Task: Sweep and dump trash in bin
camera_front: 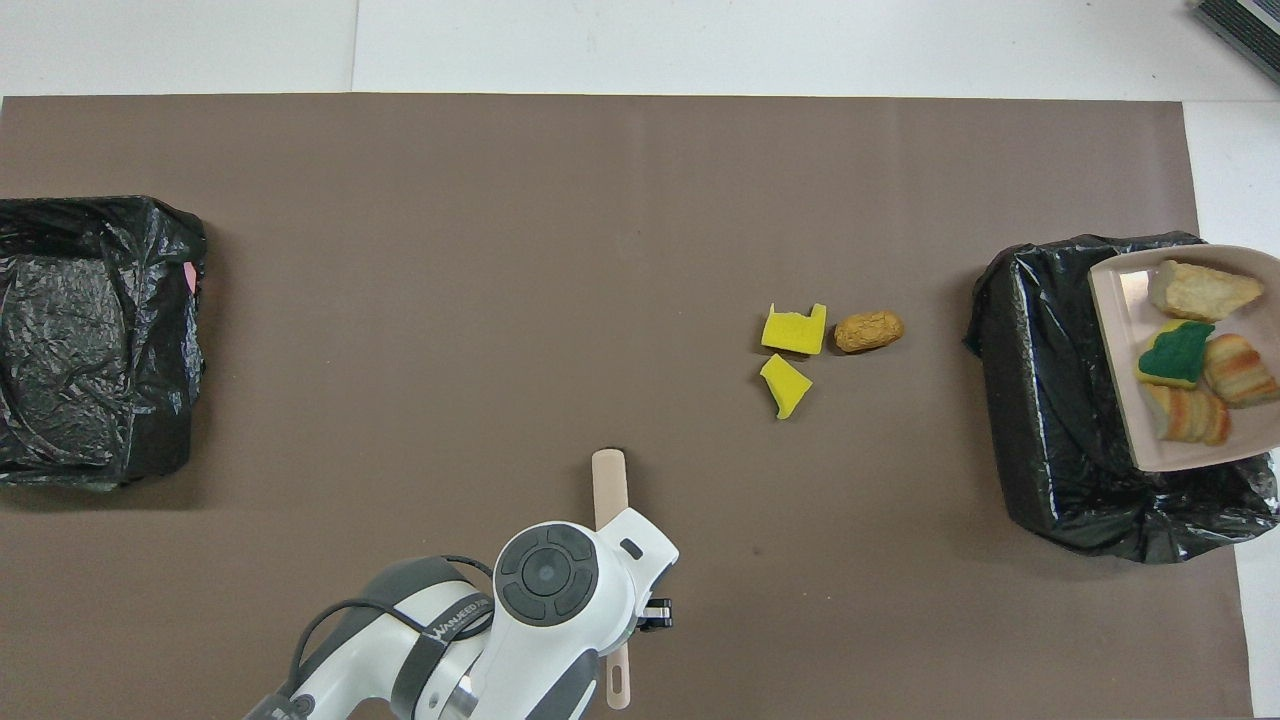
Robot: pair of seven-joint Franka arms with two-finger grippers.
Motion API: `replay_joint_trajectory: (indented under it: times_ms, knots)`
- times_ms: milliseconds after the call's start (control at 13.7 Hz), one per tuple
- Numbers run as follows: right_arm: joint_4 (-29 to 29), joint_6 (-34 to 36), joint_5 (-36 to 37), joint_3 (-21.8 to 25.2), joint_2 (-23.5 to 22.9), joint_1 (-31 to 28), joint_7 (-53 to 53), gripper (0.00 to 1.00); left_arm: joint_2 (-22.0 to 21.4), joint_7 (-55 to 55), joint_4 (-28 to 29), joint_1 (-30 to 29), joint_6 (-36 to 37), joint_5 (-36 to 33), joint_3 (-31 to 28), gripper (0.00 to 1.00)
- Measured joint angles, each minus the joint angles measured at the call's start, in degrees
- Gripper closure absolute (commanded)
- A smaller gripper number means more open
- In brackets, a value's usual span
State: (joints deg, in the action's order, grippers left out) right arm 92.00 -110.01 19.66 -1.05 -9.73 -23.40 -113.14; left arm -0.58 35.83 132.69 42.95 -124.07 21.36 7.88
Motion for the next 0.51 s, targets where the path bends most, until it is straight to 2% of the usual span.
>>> replay_joint_trajectory:
  times_ms: [291,364,437,510]
  knots:
    - [4.45,-3.05,12.51,-0.88,1.80,0.96,6.59,1.00,0.00,0.00,0.58,0.00,-0.15,0.00,0.00,1.00]
    - [6.43,-3.39,15.46,-1.02,2.85,1.83,9.57,1.00,-0.01,0.00,0.71,0.00,-0.27,0.00,-0.02,0.82]
    - [8.68,-3.39,17.81,-1.17,4.16,2.71,12.24,1.00,-0.02,0.00,0.72,0.00,-0.28,0.00,-0.07,0.39]
    - [10.60,-3.39,18.89,-1.28,5.38,3.23,13.68,1.00,-0.02,0.05,0.73,-0.04,-0.28,0.00,-0.20,0.13]
